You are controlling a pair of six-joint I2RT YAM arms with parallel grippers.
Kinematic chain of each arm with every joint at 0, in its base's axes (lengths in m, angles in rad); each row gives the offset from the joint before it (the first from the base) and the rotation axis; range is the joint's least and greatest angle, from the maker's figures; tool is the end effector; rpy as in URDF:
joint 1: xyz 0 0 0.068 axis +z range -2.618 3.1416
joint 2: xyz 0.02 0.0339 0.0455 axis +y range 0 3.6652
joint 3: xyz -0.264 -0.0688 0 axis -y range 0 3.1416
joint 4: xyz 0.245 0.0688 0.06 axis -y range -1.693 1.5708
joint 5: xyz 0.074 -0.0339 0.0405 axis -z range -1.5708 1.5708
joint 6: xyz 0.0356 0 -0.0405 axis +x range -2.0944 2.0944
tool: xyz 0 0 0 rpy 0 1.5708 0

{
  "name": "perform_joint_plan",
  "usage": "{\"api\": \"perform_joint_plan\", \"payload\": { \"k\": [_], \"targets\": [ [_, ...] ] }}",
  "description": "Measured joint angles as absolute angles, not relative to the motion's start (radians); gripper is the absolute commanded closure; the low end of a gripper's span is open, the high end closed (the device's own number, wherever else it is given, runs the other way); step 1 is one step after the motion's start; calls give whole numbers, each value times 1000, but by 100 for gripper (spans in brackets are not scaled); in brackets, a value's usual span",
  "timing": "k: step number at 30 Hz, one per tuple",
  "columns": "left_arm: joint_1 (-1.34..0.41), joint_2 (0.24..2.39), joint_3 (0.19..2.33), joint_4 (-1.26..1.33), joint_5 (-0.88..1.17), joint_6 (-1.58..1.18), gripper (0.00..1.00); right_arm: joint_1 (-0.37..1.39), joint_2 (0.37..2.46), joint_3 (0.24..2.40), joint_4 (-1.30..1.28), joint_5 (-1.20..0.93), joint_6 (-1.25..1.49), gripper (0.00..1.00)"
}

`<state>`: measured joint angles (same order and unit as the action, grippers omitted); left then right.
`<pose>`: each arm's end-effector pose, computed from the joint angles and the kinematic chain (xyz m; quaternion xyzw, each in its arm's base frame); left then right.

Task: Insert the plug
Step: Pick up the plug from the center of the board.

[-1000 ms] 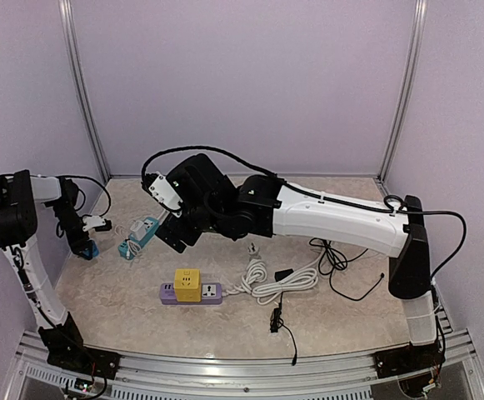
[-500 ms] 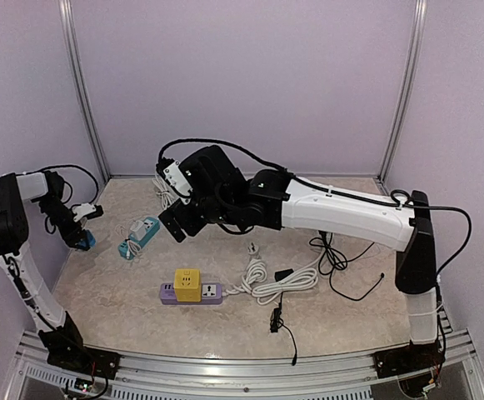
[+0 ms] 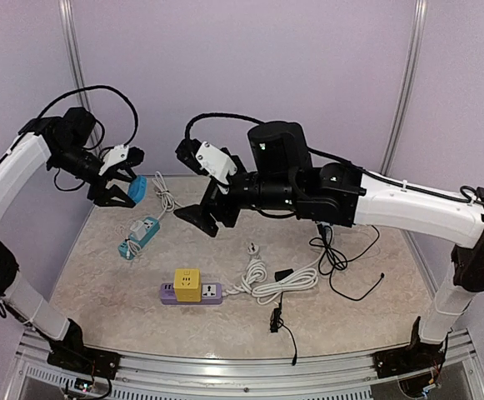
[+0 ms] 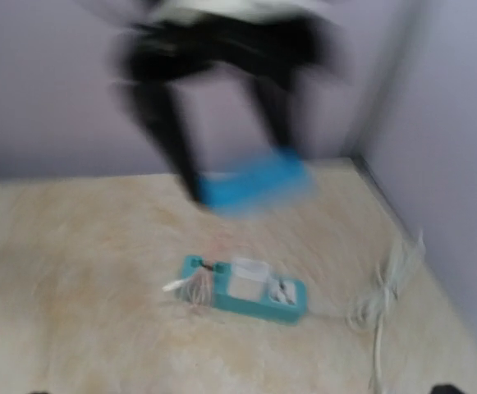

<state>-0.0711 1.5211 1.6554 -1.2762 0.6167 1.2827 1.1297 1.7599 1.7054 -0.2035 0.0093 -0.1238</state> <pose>0.2823 -0.0407 0.3757 0.6335 0.6853 -0.1283 0.3355 0.1811 0.3828 0.3914 -0.4623 0.6433 0.2909 0.5365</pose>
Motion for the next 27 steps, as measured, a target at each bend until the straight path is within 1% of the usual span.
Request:
{"api": "perform_joint_plan", "payload": {
  "k": [6, 11, 17, 19, 21, 22, 27],
  "targets": [
    [-427, 1436, 1665, -1308, 622, 1243, 69, 1175, 1563, 1431, -68, -136, -622, 0],
    [-603, 1421, 1736, -1326, 610, 1174, 70, 1176, 1542, 1406, -73, -199, -974, 0],
    [-685, 1504, 1744, -1327, 582, 1116, 73, 1176, 1542, 1400, -98, -194, -1228, 2],
    [-694, 1540, 1751, -1330, 583, 1104, 73, 1176, 1542, 1398, -115, -201, -1274, 3],
    [-696, 1559, 1761, -1332, 584, 1091, 74, 1176, 1545, 1396, -132, -207, -1318, 8],
    [-696, 1563, 1761, -1332, 584, 1087, 74, 1176, 1547, 1397, -139, -208, -1338, 9],
    [-704, 1577, 1765, -1333, 584, 1073, 74, 1176, 1570, 1411, -199, -200, -1425, 10]
  ]
}}
